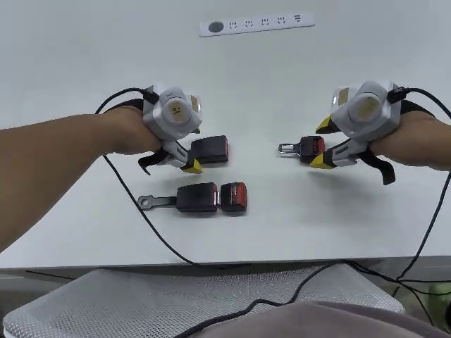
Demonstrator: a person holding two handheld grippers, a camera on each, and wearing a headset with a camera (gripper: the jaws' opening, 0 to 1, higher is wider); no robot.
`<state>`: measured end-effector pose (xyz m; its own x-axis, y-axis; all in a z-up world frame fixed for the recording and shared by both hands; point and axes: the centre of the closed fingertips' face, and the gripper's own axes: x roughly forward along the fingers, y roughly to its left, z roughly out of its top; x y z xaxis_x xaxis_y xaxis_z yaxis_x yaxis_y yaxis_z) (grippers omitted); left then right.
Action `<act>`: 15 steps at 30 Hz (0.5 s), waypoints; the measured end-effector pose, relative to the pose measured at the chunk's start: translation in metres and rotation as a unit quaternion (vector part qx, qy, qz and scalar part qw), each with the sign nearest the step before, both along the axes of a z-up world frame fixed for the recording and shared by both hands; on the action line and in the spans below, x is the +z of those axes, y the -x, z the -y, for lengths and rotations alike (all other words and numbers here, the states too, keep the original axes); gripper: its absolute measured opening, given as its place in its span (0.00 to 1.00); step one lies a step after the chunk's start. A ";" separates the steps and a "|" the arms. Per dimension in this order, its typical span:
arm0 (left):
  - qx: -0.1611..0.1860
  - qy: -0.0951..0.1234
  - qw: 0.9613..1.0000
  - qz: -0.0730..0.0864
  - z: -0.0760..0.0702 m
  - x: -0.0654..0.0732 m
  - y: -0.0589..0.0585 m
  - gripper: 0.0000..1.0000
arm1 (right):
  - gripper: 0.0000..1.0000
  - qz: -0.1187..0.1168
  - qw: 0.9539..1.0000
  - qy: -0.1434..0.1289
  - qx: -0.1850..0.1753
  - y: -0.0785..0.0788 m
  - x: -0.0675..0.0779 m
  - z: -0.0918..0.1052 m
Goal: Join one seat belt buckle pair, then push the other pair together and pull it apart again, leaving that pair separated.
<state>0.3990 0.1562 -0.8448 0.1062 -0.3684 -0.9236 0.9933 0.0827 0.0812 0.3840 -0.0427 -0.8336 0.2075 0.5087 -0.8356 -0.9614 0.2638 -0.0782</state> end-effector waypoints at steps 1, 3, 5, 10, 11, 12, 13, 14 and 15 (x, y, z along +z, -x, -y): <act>-0.003 -0.002 1.000 -0.001 0.000 -0.002 -0.001 0.53 | 0.40 -0.002 1.000 0.000 0.000 -0.001 -0.001 -0.001; -0.004 0.010 1.000 -0.018 0.004 -0.002 0.002 0.51 | 0.39 -0.008 1.000 0.002 0.010 0.001 -0.002 -0.003; -0.005 0.011 1.000 -0.014 0.006 -0.001 0.000 0.50 | 0.35 -0.010 1.000 0.006 0.018 0.001 -0.005 -0.004; -0.014 0.019 0.999 -0.037 0.009 -0.003 0.004 0.39 | 0.33 -0.024 0.999 0.007 0.029 0.001 -0.007 -0.004; -0.013 0.019 0.999 -0.037 0.009 -0.003 0.003 0.38 | 0.33 -0.025 0.999 0.007 0.030 0.001 -0.007 -0.005; -0.009 0.020 0.999 -0.040 0.009 -0.004 0.003 0.38 | 0.33 -0.028 0.999 0.006 0.032 0.000 -0.007 -0.004; -0.010 0.021 0.999 -0.041 0.009 -0.003 0.003 0.38 | 0.33 -0.031 0.999 0.006 0.035 0.001 -0.007 -0.004; -0.012 0.025 0.999 -0.041 0.009 -0.003 0.004 0.38 | 0.33 -0.032 0.999 0.006 0.040 0.001 -0.008 -0.004; -0.011 0.028 0.999 -0.041 0.009 -0.003 0.003 0.37 | 0.33 -0.037 0.999 0.005 0.038 0.000 -0.009 -0.004</act>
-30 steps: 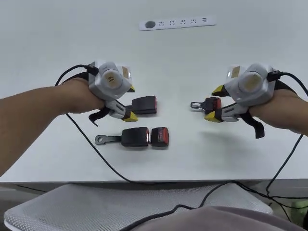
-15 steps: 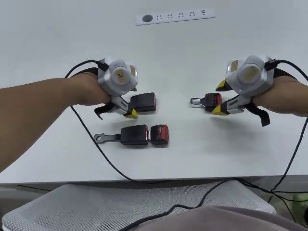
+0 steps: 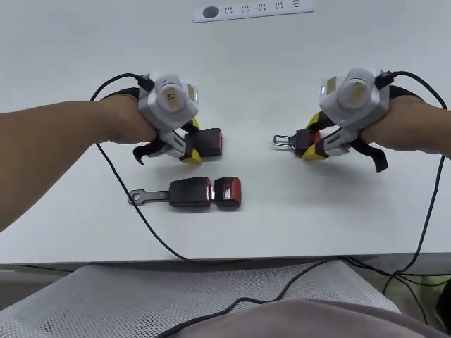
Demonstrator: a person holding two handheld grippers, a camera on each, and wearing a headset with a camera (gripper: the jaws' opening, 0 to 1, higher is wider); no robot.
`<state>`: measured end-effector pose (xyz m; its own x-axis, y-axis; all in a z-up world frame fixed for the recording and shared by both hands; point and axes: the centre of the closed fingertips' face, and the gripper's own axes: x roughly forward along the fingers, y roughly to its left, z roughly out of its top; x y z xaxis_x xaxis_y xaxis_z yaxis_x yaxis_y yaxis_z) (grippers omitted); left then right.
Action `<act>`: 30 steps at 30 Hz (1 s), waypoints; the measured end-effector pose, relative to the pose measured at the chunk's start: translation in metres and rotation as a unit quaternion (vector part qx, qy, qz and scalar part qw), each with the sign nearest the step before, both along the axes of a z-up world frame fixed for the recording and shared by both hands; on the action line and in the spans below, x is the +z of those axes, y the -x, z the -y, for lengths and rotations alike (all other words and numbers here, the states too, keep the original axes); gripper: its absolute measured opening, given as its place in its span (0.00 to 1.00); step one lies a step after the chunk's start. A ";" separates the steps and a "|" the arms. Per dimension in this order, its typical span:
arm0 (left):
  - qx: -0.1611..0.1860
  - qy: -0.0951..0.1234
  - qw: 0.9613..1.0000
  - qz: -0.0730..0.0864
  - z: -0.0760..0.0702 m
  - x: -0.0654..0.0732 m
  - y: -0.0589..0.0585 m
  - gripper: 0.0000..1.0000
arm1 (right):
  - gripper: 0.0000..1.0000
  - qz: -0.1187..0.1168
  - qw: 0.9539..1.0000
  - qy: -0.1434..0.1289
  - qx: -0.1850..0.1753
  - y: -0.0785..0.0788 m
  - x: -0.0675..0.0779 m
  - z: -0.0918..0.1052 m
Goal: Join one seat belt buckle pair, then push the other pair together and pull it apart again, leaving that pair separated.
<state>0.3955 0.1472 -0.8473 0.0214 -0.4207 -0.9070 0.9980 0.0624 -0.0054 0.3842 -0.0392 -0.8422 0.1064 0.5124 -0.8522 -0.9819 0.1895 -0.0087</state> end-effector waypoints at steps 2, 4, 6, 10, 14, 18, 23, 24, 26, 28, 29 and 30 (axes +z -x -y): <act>0.001 0.004 1.000 0.001 0.000 0.000 -0.001 0.35 | 0.33 -0.006 1.000 0.001 0.003 0.000 -0.001 0.000; 0.001 0.005 1.000 0.001 0.001 0.001 -0.001 0.34 | 0.33 -0.012 1.000 0.005 0.007 0.000 -0.002 0.000; 0.000 0.004 1.000 0.004 0.001 0.001 -0.001 0.34 | 0.33 -0.016 1.000 0.009 0.009 -0.001 -0.002 0.000; 0.000 0.004 1.000 0.005 0.000 0.001 -0.001 0.33 | 0.33 -0.012 1.000 0.020 0.017 0.000 -0.002 -0.001; -0.001 0.002 1.000 0.004 0.000 0.000 -0.002 0.33 | 0.33 -0.008 1.000 0.021 0.019 -0.001 -0.002 -0.008; -0.001 0.000 1.000 0.004 -0.001 -0.001 -0.002 0.33 | 0.33 -0.005 1.000 0.017 0.019 -0.003 -0.003 -0.019; -0.004 -0.005 1.000 0.004 -0.001 -0.001 -0.003 0.33 | 0.33 -0.002 1.000 0.006 0.013 -0.005 -0.003 -0.039; -0.005 -0.005 1.000 0.004 0.000 -0.001 -0.002 0.33 | 0.33 -0.002 1.000 0.006 0.012 -0.006 -0.003 -0.043; -0.007 -0.005 1.000 0.004 0.000 -0.001 -0.002 0.33 | 0.33 0.000 1.000 0.004 0.012 -0.006 -0.004 -0.051; -0.007 -0.003 1.000 0.004 -0.001 -0.003 -0.003 0.33 | 0.33 0.003 1.000 0.001 0.015 -0.006 -0.004 -0.060; -0.006 -0.001 1.000 0.004 -0.001 -0.003 -0.003 0.33 | 0.33 0.003 1.000 0.000 0.016 -0.006 -0.004 -0.064; -0.005 -0.001 1.000 0.004 -0.001 -0.002 -0.003 0.33 | 0.33 0.006 1.000 -0.002 0.018 -0.009 -0.005 -0.069</act>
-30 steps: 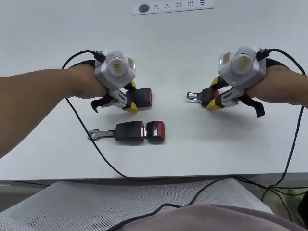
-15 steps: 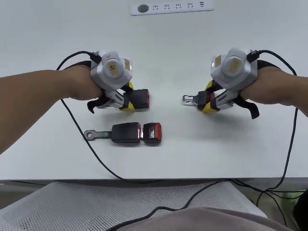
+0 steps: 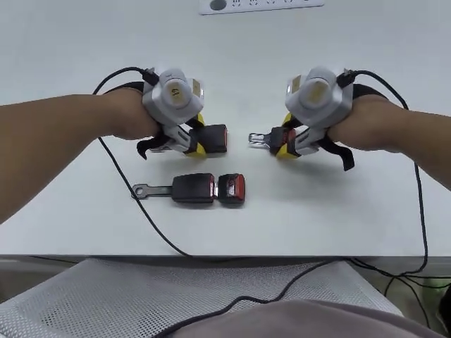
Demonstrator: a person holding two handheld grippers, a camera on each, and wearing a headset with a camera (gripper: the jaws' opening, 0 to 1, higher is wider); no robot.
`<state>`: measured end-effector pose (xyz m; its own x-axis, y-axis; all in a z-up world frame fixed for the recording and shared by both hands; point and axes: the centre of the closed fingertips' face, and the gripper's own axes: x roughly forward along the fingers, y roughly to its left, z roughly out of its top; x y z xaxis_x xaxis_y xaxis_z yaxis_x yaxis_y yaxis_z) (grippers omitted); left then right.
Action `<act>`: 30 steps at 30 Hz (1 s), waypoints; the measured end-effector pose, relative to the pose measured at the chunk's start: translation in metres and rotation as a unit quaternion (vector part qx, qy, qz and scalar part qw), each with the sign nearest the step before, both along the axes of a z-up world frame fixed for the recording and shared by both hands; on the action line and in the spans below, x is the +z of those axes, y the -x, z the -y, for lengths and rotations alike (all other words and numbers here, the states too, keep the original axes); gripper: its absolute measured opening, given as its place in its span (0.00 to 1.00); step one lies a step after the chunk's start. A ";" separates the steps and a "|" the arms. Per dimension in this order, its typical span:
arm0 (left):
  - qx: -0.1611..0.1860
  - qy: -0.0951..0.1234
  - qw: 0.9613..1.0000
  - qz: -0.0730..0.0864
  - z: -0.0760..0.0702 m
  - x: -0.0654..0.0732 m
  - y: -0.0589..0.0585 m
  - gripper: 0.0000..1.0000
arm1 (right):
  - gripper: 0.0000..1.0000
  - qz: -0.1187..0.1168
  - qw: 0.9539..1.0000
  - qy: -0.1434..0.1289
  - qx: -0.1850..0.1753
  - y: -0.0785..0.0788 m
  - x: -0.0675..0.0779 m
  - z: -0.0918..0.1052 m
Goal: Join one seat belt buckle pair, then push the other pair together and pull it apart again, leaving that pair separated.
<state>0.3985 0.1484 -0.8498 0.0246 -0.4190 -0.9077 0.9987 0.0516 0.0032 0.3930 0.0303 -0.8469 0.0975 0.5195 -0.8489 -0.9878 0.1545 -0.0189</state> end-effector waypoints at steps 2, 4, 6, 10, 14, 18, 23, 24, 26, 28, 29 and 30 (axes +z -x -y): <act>0.001 -0.001 1.000 0.000 0.000 0.000 0.000 0.33 | 0.33 0.001 1.000 -0.001 0.001 -0.003 -0.001 -0.007; 0.000 -0.005 1.000 0.000 0.000 0.000 0.001 0.33 | 0.33 0.004 1.000 0.001 0.006 -0.001 0.000 -0.014; -0.001 -0.011 1.000 0.000 0.001 0.000 0.002 0.33 | 0.33 0.003 1.000 0.000 0.012 0.002 0.001 -0.020; -0.003 -0.018 1.000 -0.001 0.001 0.000 0.002 0.33 | 0.33 0.007 1.000 -0.002 0.014 0.001 0.001 -0.031; -0.004 -0.018 1.000 -0.002 0.000 -0.001 0.001 0.33 | 0.33 0.012 1.000 0.002 0.022 0.001 0.002 -0.038; -0.006 -0.021 1.000 -0.001 0.001 0.000 0.001 0.33 | 0.33 0.037 0.998 0.012 0.044 0.004 0.005 -0.042; -0.014 -0.025 1.000 0.000 0.002 -0.001 0.000 0.33 | 0.32 0.015 0.999 -0.004 0.028 0.004 0.004 -0.048; -0.014 -0.024 1.000 0.000 0.002 -0.001 0.000 0.33 | 0.32 0.012 1.000 -0.008 0.026 0.004 0.004 -0.047; -0.015 -0.024 1.000 0.001 0.002 -0.001 0.000 0.33 | 0.32 0.009 1.000 -0.015 0.025 0.004 0.005 -0.045; -0.017 -0.022 1.000 0.000 0.002 -0.001 0.000 0.33 | 0.31 0.010 0.999 -0.020 0.024 0.005 0.006 -0.047; -0.016 -0.021 1.000 -0.001 0.003 0.000 0.000 0.33 | 0.31 0.011 0.999 -0.022 0.024 0.005 0.007 -0.048; -0.016 -0.019 1.000 -0.001 0.003 0.000 0.000 0.33 | 0.31 0.009 0.999 -0.024 0.022 0.005 0.007 -0.050</act>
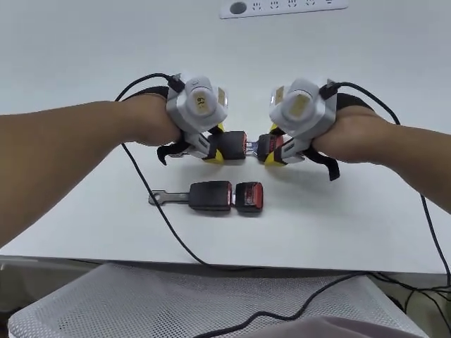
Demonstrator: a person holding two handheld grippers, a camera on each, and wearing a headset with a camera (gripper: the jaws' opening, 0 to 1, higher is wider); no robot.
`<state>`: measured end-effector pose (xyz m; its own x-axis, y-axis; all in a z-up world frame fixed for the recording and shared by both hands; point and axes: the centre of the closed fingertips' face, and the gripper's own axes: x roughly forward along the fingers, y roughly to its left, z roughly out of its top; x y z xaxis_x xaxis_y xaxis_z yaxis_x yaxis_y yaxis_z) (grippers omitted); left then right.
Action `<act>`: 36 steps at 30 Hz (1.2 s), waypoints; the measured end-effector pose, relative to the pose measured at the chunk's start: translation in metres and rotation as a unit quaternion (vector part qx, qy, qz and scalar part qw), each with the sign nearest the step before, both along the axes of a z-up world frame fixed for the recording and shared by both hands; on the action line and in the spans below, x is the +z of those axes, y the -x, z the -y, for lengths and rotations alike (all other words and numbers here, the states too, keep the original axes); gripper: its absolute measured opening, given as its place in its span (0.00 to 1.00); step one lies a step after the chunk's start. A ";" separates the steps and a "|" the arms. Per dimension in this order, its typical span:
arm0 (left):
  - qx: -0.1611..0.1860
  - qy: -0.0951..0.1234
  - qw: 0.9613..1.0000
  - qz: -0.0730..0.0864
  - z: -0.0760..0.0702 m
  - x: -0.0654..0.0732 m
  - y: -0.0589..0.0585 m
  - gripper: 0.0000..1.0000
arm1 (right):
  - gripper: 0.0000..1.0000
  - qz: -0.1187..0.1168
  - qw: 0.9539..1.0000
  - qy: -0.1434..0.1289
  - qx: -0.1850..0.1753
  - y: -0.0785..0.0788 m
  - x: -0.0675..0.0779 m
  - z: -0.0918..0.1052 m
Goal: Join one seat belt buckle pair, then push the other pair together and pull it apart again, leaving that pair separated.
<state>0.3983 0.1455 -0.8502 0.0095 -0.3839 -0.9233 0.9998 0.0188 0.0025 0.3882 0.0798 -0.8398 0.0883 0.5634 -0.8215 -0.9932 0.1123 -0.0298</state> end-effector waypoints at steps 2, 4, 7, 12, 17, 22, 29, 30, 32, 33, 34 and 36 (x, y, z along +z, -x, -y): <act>0.000 0.002 1.000 0.000 0.000 0.000 0.000 0.33 | 0.31 -0.005 1.000 -0.003 -0.003 -0.001 0.000 -0.001; -0.001 0.002 1.000 0.001 0.000 -0.001 0.000 0.32 | 0.30 -0.010 1.000 -0.007 -0.004 -0.001 0.000 -0.004; -0.008 -0.003 1.000 0.004 0.000 -0.002 0.000 0.32 | 0.30 -0.013 1.000 -0.013 -0.002 0.000 0.000 -0.014; -0.009 -0.003 1.000 0.002 0.000 -0.002 0.000 0.33 | 0.30 -0.007 1.000 -0.008 0.010 0.000 -0.002 -0.017; -0.006 -0.006 1.000 0.002 -0.001 -0.002 -0.001 0.33 | 0.31 -0.005 1.000 -0.007 0.008 0.000 -0.002 -0.017; -0.004 -0.004 1.000 0.002 -0.002 -0.002 -0.001 0.33 | 0.31 -0.004 1.000 -0.004 0.003 0.001 -0.002 -0.016; -0.006 -0.007 1.000 0.002 -0.001 -0.002 -0.001 0.33 | 0.31 -0.006 1.000 -0.003 0.001 0.001 -0.003 -0.008; -0.006 -0.009 1.000 0.003 -0.001 -0.002 -0.001 0.33 | 0.31 -0.010 1.000 -0.006 -0.003 0.000 -0.003 -0.007; -0.004 -0.009 1.000 0.002 -0.001 -0.002 -0.001 0.33 | 0.31 -0.013 1.000 -0.006 -0.008 0.001 -0.002 -0.005; -0.003 -0.007 1.000 0.002 -0.001 -0.002 -0.001 0.33 | 0.31 -0.009 1.000 0.000 -0.004 0.003 -0.003 -0.003; 0.000 -0.004 1.000 0.001 -0.001 -0.002 -0.002 0.33 | 0.31 -0.008 1.000 0.003 -0.002 0.003 -0.003 -0.002; 0.004 0.003 1.000 0.000 -0.001 -0.001 -0.001 0.33 | 0.32 -0.008 1.000 0.004 -0.001 0.002 -0.003 0.003</act>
